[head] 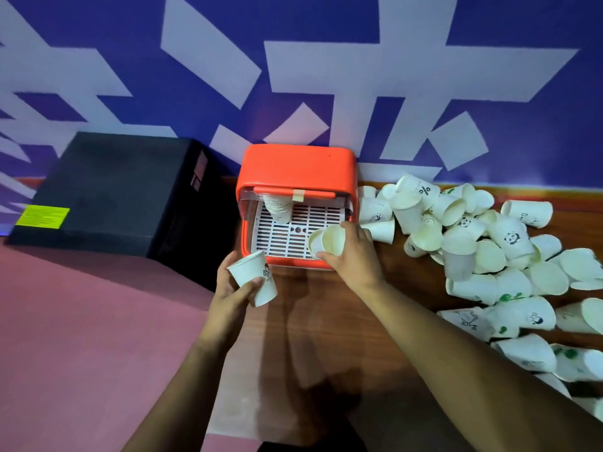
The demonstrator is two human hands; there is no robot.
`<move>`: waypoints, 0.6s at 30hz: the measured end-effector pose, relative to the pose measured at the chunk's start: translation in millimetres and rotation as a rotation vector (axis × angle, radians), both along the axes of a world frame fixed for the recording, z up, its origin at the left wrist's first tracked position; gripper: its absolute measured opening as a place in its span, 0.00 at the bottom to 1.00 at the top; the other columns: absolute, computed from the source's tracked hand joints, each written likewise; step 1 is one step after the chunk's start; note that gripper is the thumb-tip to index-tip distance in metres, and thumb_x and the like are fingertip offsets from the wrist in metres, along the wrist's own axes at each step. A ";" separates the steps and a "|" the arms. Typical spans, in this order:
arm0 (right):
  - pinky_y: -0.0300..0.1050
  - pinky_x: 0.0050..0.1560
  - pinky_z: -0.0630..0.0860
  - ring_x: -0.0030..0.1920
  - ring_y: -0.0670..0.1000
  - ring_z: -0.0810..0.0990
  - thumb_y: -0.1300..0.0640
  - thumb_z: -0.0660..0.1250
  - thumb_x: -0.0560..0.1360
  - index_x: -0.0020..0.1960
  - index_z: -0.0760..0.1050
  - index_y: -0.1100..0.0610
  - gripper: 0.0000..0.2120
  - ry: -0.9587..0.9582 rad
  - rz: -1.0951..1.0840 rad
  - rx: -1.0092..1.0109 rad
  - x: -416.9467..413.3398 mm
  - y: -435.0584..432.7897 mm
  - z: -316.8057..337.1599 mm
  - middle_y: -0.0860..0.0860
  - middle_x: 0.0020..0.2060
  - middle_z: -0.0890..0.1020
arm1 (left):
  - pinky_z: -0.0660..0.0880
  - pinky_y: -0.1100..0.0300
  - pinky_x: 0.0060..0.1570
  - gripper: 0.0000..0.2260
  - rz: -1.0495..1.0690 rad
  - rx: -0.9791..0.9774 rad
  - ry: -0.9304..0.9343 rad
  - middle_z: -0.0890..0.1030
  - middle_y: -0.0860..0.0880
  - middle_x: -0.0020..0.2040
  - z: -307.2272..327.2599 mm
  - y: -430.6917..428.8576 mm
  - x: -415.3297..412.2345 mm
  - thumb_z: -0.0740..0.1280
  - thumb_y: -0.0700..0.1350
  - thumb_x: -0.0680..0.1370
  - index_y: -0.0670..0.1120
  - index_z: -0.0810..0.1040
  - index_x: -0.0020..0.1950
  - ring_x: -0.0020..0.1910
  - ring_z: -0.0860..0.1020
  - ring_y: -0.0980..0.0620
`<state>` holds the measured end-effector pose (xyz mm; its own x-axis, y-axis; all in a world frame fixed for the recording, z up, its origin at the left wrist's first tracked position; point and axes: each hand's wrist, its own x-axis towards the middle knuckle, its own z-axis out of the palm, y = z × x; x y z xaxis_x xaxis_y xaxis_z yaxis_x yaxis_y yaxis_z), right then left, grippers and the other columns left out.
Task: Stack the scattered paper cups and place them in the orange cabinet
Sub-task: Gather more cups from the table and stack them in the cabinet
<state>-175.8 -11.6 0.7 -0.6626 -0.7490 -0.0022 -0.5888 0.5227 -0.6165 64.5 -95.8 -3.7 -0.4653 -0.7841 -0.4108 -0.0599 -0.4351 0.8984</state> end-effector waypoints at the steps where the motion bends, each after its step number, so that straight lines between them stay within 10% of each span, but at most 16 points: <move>1: 0.50 0.63 0.69 0.61 0.60 0.74 0.47 0.80 0.63 0.65 0.71 0.62 0.37 0.020 0.021 0.012 -0.4 -2.1 -3.8 0.58 0.58 0.78 | 0.78 0.51 0.56 0.35 -0.003 -0.005 -0.005 0.81 0.52 0.63 -2.1 -2.8 1.4 0.77 0.48 0.67 0.61 0.67 0.70 0.62 0.80 0.50; 9: 0.48 0.73 0.62 0.72 0.55 0.66 0.44 0.75 0.70 0.76 0.62 0.57 0.41 -0.012 0.206 0.262 0.4 -17.9 -24.7 0.54 0.72 0.71 | 0.76 0.51 0.64 0.36 -0.094 -0.059 -0.012 0.79 0.46 0.65 -6.1 -27.1 -16.2 0.78 0.50 0.66 0.47 0.67 0.70 0.67 0.77 0.48; 12: 0.47 0.68 0.68 0.66 0.54 0.73 0.50 0.72 0.74 0.72 0.69 0.59 0.30 -0.103 0.056 0.067 -0.7 -13.0 -18.7 0.55 0.67 0.75 | 0.76 0.53 0.63 0.32 -0.183 -0.112 -0.003 0.80 0.50 0.64 -1.2 -33.3 -37.7 0.78 0.48 0.69 0.48 0.68 0.69 0.66 0.78 0.51; 18: 0.50 0.64 0.76 0.60 0.44 0.80 0.39 0.65 0.74 0.62 0.76 0.38 0.17 -0.731 -0.100 -0.241 -6.1 -1.4 14.7 0.43 0.58 0.81 | 0.75 0.51 0.66 0.32 -0.377 -0.280 -0.019 0.78 0.51 0.65 1.9 -41.8 -96.0 0.79 0.48 0.69 0.56 0.69 0.70 0.66 0.76 0.51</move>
<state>-181.9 -13.0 15.4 -0.6196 -0.7212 -0.3097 0.0544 0.3542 -0.9336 -31.5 -137.6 -1.7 -0.7335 -0.6437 -0.2183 -0.1846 -0.1205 0.9754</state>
